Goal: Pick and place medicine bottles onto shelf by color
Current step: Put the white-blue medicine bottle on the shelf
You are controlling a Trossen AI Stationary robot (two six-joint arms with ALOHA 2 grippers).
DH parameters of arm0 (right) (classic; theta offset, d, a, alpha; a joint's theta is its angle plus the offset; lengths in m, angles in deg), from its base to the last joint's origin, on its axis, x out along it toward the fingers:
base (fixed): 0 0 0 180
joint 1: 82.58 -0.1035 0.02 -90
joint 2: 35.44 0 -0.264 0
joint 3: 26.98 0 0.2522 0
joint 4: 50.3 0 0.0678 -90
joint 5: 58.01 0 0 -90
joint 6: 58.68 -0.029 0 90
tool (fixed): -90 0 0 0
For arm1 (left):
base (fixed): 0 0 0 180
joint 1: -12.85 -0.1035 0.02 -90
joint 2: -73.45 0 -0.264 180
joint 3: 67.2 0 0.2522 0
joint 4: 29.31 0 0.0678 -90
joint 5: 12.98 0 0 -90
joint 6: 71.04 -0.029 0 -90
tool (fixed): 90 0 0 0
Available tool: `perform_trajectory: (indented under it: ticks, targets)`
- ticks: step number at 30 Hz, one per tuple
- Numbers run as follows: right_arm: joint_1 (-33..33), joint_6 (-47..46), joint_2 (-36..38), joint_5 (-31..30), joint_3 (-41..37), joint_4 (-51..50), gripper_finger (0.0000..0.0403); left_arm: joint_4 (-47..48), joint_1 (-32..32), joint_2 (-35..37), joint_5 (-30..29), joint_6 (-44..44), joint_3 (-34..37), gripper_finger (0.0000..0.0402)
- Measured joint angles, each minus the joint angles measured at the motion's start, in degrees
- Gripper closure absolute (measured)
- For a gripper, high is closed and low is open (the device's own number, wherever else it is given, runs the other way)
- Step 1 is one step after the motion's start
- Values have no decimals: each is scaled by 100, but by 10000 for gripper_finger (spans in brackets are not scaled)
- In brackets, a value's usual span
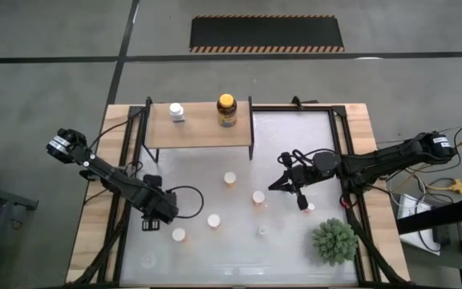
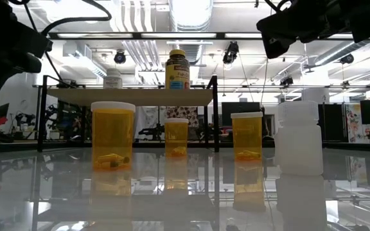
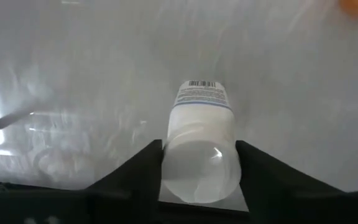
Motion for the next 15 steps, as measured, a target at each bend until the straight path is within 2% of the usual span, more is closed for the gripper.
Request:
perform_trajectory:
  ticks: [7,11,15]
  targets:
    - [0,-29,0,-2,0,-11,394,26,-2,0,53,141,-304,254]
    - [0,-29,0,-2,0,-17,394,70,-176,-96,28,112,-980,254]
    - [0,-29,0,-1,0,-20,394,597,-460,-322,-130,-265,-1924,254]
